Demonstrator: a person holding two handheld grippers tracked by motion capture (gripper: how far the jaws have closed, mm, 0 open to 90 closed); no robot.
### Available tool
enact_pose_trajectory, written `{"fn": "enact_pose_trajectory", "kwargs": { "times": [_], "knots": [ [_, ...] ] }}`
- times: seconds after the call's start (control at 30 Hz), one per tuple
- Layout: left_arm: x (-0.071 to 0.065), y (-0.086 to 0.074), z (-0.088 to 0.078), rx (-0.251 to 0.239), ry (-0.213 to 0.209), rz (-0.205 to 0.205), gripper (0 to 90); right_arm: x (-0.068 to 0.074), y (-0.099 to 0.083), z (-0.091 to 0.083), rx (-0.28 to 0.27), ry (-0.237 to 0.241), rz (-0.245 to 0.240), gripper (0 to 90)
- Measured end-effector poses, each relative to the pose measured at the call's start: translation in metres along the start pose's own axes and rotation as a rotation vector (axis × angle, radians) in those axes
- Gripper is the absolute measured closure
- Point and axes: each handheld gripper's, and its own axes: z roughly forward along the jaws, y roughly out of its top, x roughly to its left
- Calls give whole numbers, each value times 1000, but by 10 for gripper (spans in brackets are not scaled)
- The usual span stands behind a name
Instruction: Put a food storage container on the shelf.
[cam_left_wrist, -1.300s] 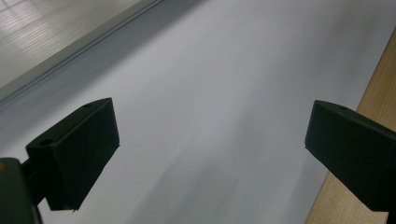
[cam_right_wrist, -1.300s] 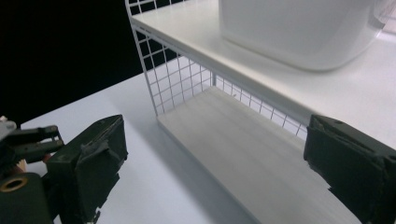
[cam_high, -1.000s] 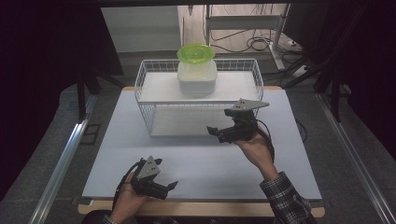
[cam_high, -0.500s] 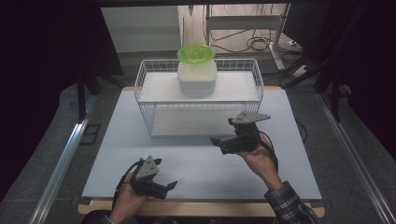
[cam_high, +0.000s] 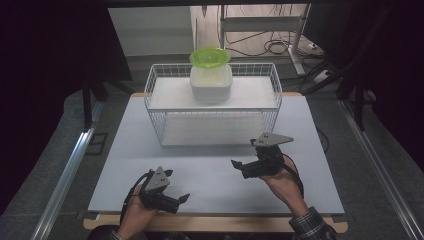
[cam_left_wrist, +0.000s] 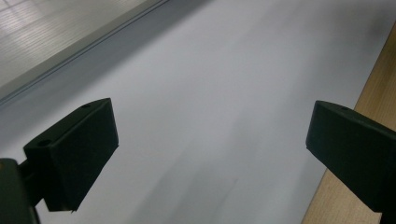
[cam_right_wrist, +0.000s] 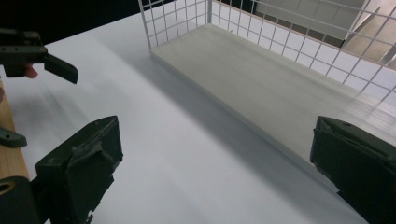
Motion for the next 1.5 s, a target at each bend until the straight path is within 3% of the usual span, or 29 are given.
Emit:
{"fn": "enact_pose_trajectory", "kwargs": {
  "times": [0.37,0.8,1.17,1.5],
  "knots": [
    [0,0,1,8,-1,-3,13,-2,-25,-10,0,-24,34,17],
    [0,0,1,10,2,0,12,-11,-61,-15,68,-82,39,17],
    [0,-1,3,14,2,0,12,-15,-79,-19,109,-113,48,17],
    [0,-2,5,27,2,7,12,-14,-93,-8,199,-125,31,17]
  ]
}}
